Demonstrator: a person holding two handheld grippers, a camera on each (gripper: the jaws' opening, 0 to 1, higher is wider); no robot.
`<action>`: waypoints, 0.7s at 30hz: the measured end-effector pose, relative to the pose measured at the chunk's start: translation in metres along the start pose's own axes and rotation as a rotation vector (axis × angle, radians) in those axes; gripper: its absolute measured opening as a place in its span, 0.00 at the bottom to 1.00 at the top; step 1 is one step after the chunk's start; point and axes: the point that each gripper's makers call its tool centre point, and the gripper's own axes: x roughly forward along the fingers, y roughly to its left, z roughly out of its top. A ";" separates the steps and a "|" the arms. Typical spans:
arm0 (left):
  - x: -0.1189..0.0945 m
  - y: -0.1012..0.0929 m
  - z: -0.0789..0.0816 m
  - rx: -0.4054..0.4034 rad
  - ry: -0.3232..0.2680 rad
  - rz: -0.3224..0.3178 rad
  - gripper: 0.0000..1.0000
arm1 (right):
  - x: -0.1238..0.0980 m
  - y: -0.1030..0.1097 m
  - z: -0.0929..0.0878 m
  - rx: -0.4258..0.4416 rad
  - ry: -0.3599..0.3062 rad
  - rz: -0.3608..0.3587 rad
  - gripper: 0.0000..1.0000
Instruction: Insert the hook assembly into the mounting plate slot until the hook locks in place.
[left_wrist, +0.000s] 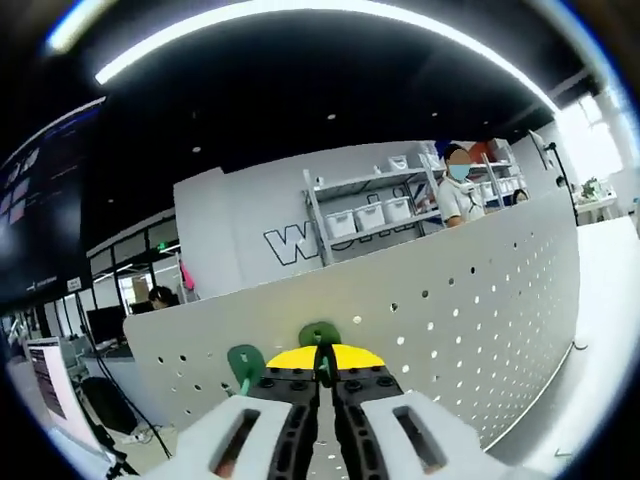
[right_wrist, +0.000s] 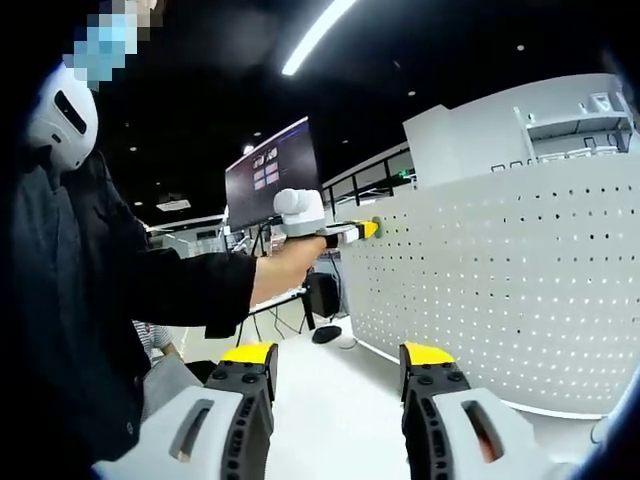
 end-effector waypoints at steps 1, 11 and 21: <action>0.000 0.000 0.000 0.029 -0.002 0.005 0.03 | 0.000 0.000 0.000 0.000 0.001 0.001 0.49; 0.001 -0.001 -0.003 0.009 -0.002 -0.037 0.05 | -0.001 -0.001 -0.002 0.005 0.003 0.002 0.49; -0.026 0.006 -0.004 -0.096 -0.010 -0.091 0.14 | -0.002 -0.002 -0.004 0.001 0.011 -0.001 0.48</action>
